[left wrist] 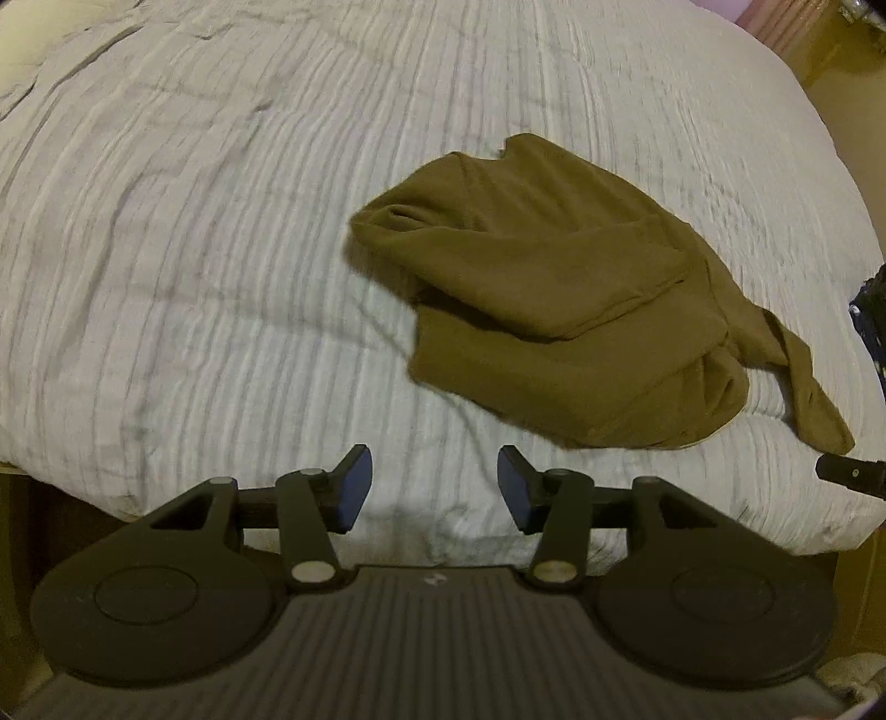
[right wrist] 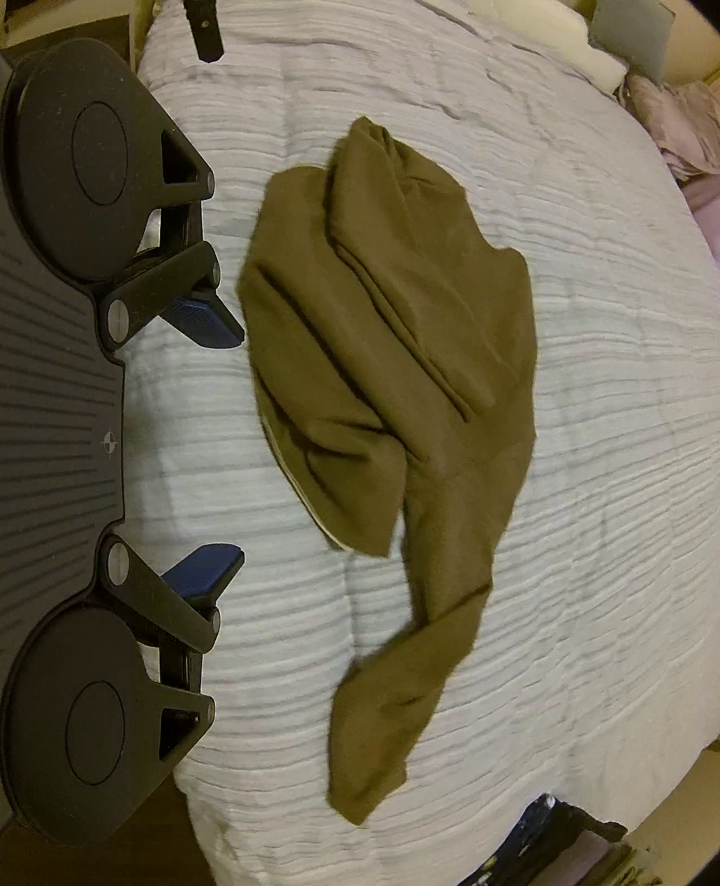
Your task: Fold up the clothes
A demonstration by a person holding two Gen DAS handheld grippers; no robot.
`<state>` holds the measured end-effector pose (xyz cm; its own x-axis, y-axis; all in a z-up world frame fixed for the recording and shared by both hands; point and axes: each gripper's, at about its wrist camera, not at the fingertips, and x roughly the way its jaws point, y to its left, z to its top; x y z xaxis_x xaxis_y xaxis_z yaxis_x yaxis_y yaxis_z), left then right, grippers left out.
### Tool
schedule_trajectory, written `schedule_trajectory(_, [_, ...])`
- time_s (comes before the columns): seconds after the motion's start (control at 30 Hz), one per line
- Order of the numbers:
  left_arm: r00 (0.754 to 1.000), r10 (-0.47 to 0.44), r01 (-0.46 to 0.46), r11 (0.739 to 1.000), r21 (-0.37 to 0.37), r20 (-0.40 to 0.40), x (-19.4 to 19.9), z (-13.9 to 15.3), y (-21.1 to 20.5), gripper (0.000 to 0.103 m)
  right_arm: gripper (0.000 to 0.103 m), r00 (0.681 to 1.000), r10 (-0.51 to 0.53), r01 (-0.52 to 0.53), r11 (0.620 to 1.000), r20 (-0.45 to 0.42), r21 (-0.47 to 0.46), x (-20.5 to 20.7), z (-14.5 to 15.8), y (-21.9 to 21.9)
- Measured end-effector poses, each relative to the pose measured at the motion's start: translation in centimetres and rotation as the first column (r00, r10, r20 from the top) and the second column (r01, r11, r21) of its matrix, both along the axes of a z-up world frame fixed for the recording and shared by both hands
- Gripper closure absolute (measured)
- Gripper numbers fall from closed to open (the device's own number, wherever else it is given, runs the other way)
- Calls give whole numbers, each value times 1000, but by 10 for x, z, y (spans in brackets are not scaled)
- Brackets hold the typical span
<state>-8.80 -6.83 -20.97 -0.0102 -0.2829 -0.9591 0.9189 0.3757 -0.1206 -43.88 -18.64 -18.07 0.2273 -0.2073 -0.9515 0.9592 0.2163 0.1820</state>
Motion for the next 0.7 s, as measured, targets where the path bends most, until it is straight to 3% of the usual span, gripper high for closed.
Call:
schedule_trajectory(0.27, [1000,20,-21,998,-54,-20,-36,-11,-45,57,22,1000,-5,5,1000,-24,8,-56,-20,-71])
schedule_trajectory(0.5, [999,41,-43,996,-79,-26,-35,-31,-79,57,22,995,55,-54,998,-79,18,-77,-55,-131])
schedule_trajectory(0.7, [1000,0,-1,993,-121,-6,2,-53,-132,57,22,998,45,-46,999,38,2,-70,-86,-191])
